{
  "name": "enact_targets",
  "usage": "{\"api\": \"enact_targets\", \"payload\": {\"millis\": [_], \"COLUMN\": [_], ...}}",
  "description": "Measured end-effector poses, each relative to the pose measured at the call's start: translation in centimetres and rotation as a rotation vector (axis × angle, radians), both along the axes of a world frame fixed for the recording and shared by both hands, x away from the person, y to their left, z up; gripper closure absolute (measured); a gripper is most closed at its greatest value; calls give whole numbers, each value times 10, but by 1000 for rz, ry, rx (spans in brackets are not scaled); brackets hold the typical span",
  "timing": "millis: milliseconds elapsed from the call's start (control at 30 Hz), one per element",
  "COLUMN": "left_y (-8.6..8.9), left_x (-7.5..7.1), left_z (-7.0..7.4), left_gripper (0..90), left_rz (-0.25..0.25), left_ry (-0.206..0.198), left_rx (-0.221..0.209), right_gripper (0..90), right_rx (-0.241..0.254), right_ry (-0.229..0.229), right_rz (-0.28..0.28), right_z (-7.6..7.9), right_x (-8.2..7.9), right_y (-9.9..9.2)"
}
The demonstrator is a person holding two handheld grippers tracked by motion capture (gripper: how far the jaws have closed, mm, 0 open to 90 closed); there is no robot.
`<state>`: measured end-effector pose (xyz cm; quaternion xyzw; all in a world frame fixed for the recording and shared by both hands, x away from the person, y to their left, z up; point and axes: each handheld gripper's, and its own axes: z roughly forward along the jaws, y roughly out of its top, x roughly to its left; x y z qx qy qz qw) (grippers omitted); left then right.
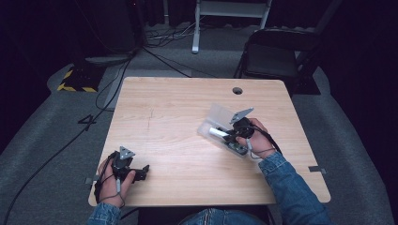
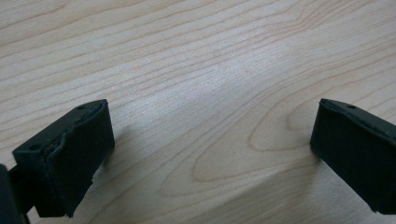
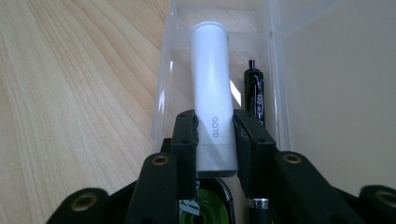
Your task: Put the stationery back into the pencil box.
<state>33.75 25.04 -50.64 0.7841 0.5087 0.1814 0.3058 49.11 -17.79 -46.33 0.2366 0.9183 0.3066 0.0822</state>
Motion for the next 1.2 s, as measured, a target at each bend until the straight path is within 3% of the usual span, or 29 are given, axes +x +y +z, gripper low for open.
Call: {"api": "enact_targets", "payload": {"millis": [233, 900, 1200], "left_y": [0, 0, 0], "left_x": [0, 0, 0], "left_z": [0, 0, 0], "left_gripper": [0, 0, 0], "left_rz": [0, 0, 0], "left_ry": [0, 0, 0], "left_rx": [0, 0, 0], "right_gripper": [716, 705, 635], "right_rx": [25, 23, 42], "right_ry": [12, -9, -18], "right_rz": [-20, -34, -43], "right_z": [-2, -8, -5], "right_x": [3, 6, 5], "right_y": [-3, -4, -4]}}
